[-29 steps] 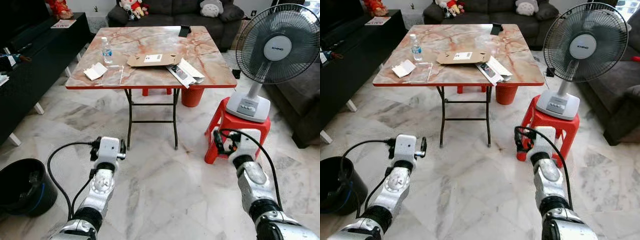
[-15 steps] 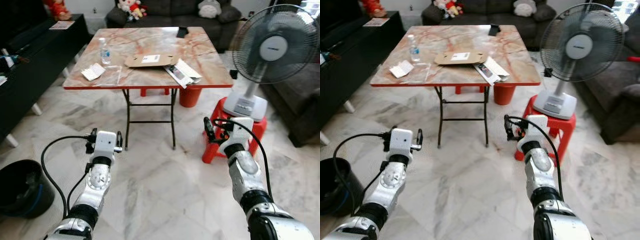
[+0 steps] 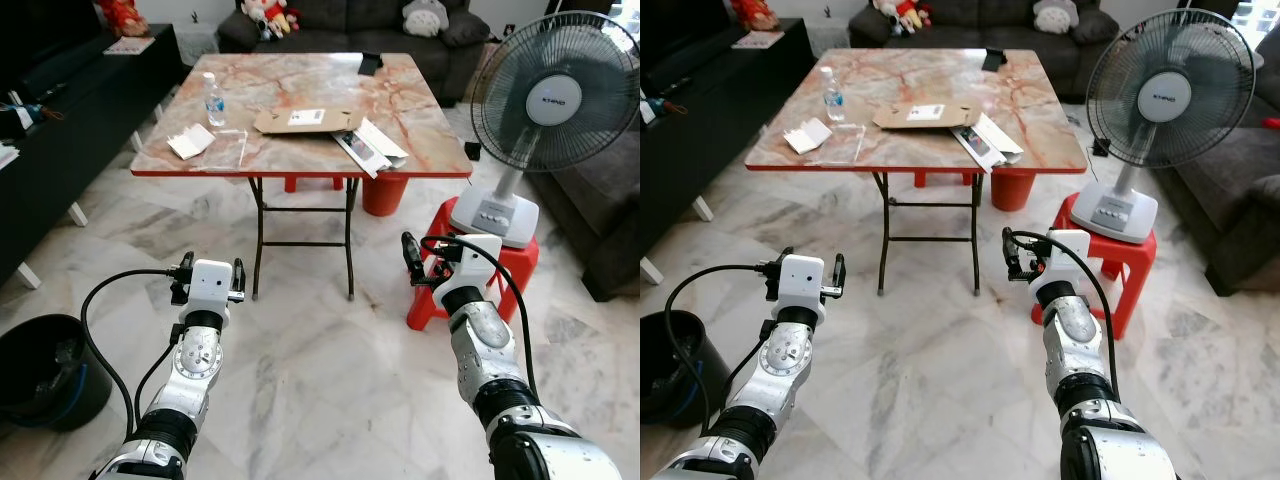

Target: Picking trash to rubbish bin

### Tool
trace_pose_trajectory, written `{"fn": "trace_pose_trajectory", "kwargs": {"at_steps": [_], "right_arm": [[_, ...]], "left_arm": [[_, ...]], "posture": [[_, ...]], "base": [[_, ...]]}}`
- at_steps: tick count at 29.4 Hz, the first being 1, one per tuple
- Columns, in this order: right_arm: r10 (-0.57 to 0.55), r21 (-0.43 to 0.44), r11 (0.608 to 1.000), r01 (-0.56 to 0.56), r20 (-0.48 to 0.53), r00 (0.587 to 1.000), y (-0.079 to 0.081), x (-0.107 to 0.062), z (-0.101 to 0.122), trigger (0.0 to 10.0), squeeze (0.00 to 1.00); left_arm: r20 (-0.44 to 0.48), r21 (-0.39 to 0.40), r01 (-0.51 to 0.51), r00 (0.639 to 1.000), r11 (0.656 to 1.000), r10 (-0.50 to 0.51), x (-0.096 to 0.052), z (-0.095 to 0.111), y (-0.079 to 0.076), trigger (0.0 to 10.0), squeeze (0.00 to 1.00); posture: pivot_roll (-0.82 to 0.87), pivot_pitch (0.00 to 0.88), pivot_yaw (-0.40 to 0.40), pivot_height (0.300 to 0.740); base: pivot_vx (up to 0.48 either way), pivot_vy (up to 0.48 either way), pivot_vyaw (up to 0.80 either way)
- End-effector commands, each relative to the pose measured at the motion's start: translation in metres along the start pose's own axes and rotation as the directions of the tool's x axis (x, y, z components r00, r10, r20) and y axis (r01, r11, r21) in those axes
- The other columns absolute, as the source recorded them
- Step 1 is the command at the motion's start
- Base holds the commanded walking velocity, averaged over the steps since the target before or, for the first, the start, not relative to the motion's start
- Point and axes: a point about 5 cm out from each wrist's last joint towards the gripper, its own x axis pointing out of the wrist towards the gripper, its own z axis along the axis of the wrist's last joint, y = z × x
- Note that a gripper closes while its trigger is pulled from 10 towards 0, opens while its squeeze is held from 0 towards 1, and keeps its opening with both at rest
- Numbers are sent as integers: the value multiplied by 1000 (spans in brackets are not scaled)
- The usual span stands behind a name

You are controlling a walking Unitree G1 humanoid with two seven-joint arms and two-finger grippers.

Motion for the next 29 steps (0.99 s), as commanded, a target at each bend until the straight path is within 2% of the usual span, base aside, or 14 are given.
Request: {"fn": "trace_pose_trajectory", "kwargs": {"at_steps": [1, 3, 11, 26, 29], "right_arm": [[11, 1, 1000, -11, 33, 999, 3, 6, 9, 10000, 0], [11, 0, 1000, -11, 33, 999, 3, 6, 9, 10000, 0], [54, -4, 999, -54, 27, 998, 15, 6, 5, 10000, 0], [68, -4, 998, -68, 24, 997, 18, 6, 4, 10000, 0], [79, -31, 996, -79, 27, 996, 19, 5, 4, 10000, 0]], "left_arm": [[9, -3, -6, 1000, 1000, 6, 4, 5, 1, 10000, 0], [9, -3, -6, 1000, 1000, 6, 4, 5, 1, 10000, 0], [-1, -7, -13, 1000, 1000, 13, 3, 4, 1, 10000, 0], [-3, -9, -19, 1000, 1000, 19, 3, 4, 3, 10000, 0], [-2, -9, -15, 1000, 1000, 15, 2, 4, 2, 10000, 0]], "posture": [[3, 0, -10, 740], [3, 0, -10, 740], [15, 0, -19, 740], [14, 0, -17, 740], [14, 0, -16, 740]], "base": [[277, 0, -800], [277, 0, -800], [294, 0, 0], [317, 0, 0], [319, 0, 0]]}}
